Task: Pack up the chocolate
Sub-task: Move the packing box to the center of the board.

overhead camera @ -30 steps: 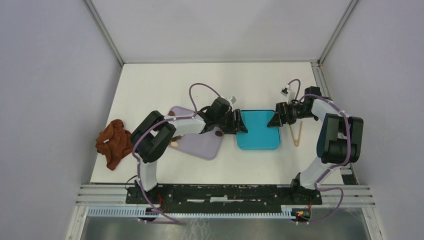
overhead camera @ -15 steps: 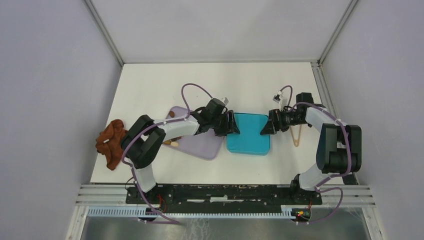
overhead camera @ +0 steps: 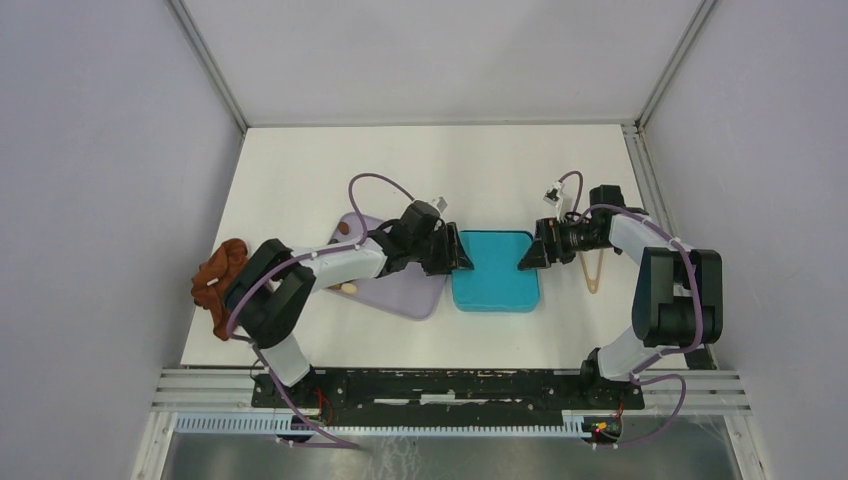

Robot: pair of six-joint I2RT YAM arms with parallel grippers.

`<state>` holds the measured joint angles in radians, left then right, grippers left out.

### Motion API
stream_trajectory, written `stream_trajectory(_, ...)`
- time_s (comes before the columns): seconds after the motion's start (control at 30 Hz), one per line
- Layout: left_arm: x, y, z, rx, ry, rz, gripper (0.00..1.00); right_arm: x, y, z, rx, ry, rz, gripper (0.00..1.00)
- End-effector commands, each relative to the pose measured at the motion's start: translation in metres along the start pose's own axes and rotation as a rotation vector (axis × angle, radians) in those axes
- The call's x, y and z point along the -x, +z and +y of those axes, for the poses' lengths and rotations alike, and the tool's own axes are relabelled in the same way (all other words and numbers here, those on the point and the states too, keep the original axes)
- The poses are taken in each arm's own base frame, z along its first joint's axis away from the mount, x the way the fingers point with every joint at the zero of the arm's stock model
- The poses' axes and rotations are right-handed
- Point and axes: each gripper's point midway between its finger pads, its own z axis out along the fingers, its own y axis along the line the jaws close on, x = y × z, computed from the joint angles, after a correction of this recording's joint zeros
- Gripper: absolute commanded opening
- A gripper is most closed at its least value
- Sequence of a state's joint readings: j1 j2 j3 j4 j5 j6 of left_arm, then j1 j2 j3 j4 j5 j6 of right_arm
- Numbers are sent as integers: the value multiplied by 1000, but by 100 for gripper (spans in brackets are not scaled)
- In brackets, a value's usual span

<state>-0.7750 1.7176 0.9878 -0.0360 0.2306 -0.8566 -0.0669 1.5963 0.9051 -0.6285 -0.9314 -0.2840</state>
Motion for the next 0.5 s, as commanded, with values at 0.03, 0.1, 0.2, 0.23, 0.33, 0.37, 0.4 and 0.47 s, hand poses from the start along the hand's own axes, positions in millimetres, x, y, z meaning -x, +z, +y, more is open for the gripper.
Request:
stream_trajectory(0.03,32,-28,-61,-238,-29,-95,55,4,3,23,101,-7,-24,92)
stream_trajectory(0.1,32,-30,-63,-248,-33,-94,54,4,3,23,98,-9,-24,92)
stream_trajectory(0.2,31,-33,-64,-255,-39,-95,51,2,3,20,80,-14,-17,92)
stream_trajectory(0.23,31,-33,-64,-258,-40,-96,51,1,3,19,76,-13,-15,92)
stream_trajectory(0.33,32,-37,-67,-278,-42,-106,49,-2,4,17,68,-16,-10,92)
stream_trajectory(0.37,32,-39,-68,-289,-40,-111,49,-3,4,17,66,-14,-8,92)
stream_trajectory(0.4,33,-41,-70,-300,-40,-117,49,-4,4,16,64,-13,-6,92)
stream_trajectory(0.47,33,-45,-73,-320,-36,-128,49,-5,5,16,63,-12,-4,92)
